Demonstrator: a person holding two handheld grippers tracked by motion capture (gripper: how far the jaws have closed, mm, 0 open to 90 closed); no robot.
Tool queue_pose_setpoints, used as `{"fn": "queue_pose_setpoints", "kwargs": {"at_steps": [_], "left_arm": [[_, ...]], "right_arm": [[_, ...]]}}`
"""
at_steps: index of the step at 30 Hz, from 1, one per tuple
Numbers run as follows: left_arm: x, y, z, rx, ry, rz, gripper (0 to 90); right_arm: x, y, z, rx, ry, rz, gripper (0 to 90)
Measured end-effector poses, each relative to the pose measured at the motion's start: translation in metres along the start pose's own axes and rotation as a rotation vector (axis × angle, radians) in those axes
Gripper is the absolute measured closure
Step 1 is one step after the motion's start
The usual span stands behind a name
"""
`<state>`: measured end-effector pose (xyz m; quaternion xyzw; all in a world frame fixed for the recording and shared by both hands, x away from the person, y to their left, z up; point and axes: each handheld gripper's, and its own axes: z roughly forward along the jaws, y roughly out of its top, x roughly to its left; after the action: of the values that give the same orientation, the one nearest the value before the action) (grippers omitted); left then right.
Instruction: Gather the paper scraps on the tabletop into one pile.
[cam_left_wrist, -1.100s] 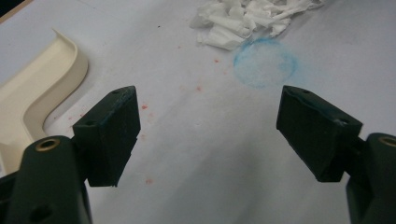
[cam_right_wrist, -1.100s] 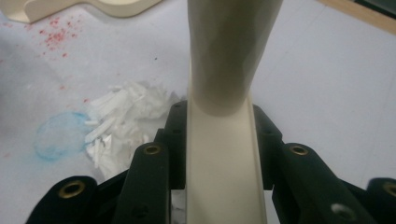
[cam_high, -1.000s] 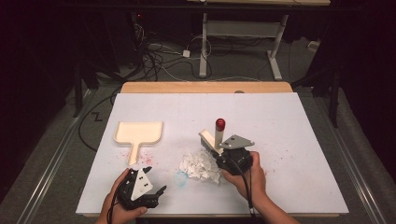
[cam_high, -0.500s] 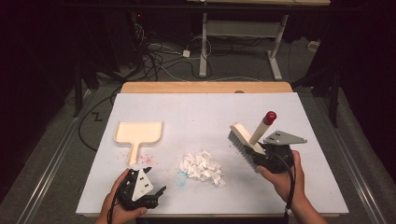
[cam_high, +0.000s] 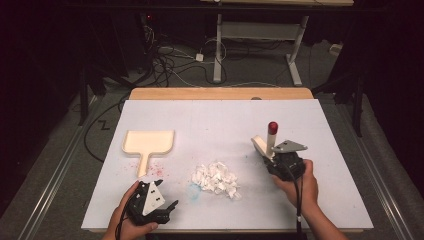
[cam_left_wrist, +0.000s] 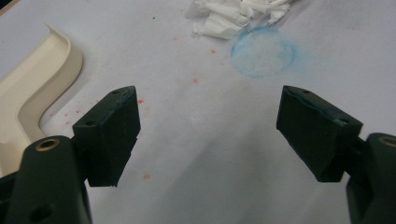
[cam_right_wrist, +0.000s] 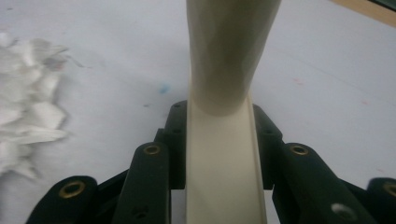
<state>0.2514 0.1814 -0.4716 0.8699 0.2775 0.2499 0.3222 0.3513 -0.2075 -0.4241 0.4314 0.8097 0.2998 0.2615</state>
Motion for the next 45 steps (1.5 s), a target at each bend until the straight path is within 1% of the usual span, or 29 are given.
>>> {"fn": "queue_pose_setpoints", "kwargs": {"at_steps": [1,3,5,7,10,11,12,14,15,17,18,20,22,23,24,25,26,28,30,31,33,35,36,37,38,39,41,43,45], "left_arm": [[0.0,0.0,0.0,0.0,0.001,0.003,20.5],[-0.001,0.0,0.0,-0.002,0.0,0.006,20.5],[-0.001,0.0,0.0,-0.004,-0.001,0.004,20.5],[0.0,0.0,0.0,-0.002,-0.002,0.002,20.5],[0.001,-0.001,0.001,0.004,-0.004,0.002,20.5],[0.0,-0.001,0.001,0.003,-0.003,-0.001,20.5],[0.0,-0.001,0.001,0.006,-0.003,0.003,20.5],[0.001,-0.001,0.001,0.01,-0.003,0.006,20.5],[0.0,-0.002,0.002,0.011,0.0,0.006,20.5],[0.0,-0.001,0.002,0.018,0.008,0.014,20.5],[0.0,-0.001,0.002,0.018,0.011,0.017,20.4],[0.0,-0.001,0.001,0.016,0.011,0.016,20.4],[0.0,-0.002,0.001,0.015,0.012,0.013,20.3],[0.001,-0.002,0.001,0.016,0.012,0.01,20.3],[0.001,-0.002,0.002,0.017,0.011,0.008,20.3],[0.001,-0.002,0.002,0.019,0.012,0.01,20.3],[0.001,-0.002,0.002,0.024,0.013,0.012,20.3],[0.0,-0.002,0.002,0.026,0.012,0.014,20.3],[0.0,-0.002,0.002,0.028,0.012,0.014,20.3],[0.0,-0.002,0.003,0.028,0.013,0.014,20.3],[0.0,-0.002,0.003,0.028,0.012,0.013,20.3],[0.0,-0.001,0.003,0.03,0.016,0.014,20.3],[0.0,-0.001,0.003,0.029,0.017,0.012,19.5],[0.0,-0.001,0.003,0.026,0.018,0.01,19.5],[0.0,-0.001,0.003,0.023,0.017,0.007,19.5],[0.0,-0.001,0.003,0.022,0.017,0.005,19.5],[0.0,0.0,0.003,0.026,0.014,0.004,19.5],[-0.001,0.0,0.004,0.027,0.015,0.009,19.5],[-0.002,0.0,0.004,0.027,0.015,0.01,19.3]], "right_arm": [[0.0,0.0,0.0,0.0,0.0,0.0,67.8],[0.017,0.003,0.003,-0.003,0.006,-0.046,67.7],[0.033,0.008,0.006,-0.012,0.033,-0.059,67.7],[0.05,0.012,0.008,-0.02,0.041,-0.092,67.7],[0.071,0.015,0.013,-0.04,0.079,-0.13,67.2],[0.078,0.016,0.013,-0.047,0.078,-0.144,67.0],[0.082,0.016,0.012,-0.063,0.079,-0.158,67.3],[0.087,0.017,0.01,-0.079,0.113,-0.145,67.5],[0.087,0.018,0.007,-0.094,0.12,-0.141,67.8],[0.084,0.019,0.001,-0.117,0.17,-0.12,67.9],[0.079,0.02,-0.008,-0.158,0.147,-0.152,67.9],[0.076,0.02,-0.013,-0.172,0.134,-0.166,67.9],[0.061,0.02,-0.027,-0.204,0.153,-0.147,67.9],[0.046,0.019,-0.039,-0.206,0.168,-0.129,67.9],[0.046,0.019,-0.039,-0.206,0.168,-0.129,67.9],[0.04,0.017,-0.045,-0.203,0.179,-0.123,67.9],[0.028,0.013,-0.056,-0.191,0.206,-0.131,67.9],[0.024,0.011,-0.06,-0.182,0.221,-0.136,67.9],[0.016,0.001,-0.069,-0.149,0.249,-0.159,67.9],[0.012,-0.009,-0.075,-0.114,0.291,-0.194,67.9],[0.012,-0.013,-0.076,-0.102,0.306,-0.203,67.9],[0.012,-0.022,-0.081,-0.064,0.362,-0.238,67.9],[0.015,-0.03,-0.086,-0.042,0.404,-0.265,67.9],[0.015,-0.03,-0.086,-0.042,0.404,-0.265,67.9],[0.017,-0.033,-0.088,-0.044,0.42,-0.261,67.9],[0.022,-0.04,-0.091,-0.022,0.463,-0.28,67.9],[0.025,-0.041,-0.091,-0.009,0.464,-0.287,68.0],[0.03,-0.045,-0.085,0.019,0.456,-0.31,68.0],[0.032,-0.044,-0.077,0.02,0.446,-0.312,68.0]]}}
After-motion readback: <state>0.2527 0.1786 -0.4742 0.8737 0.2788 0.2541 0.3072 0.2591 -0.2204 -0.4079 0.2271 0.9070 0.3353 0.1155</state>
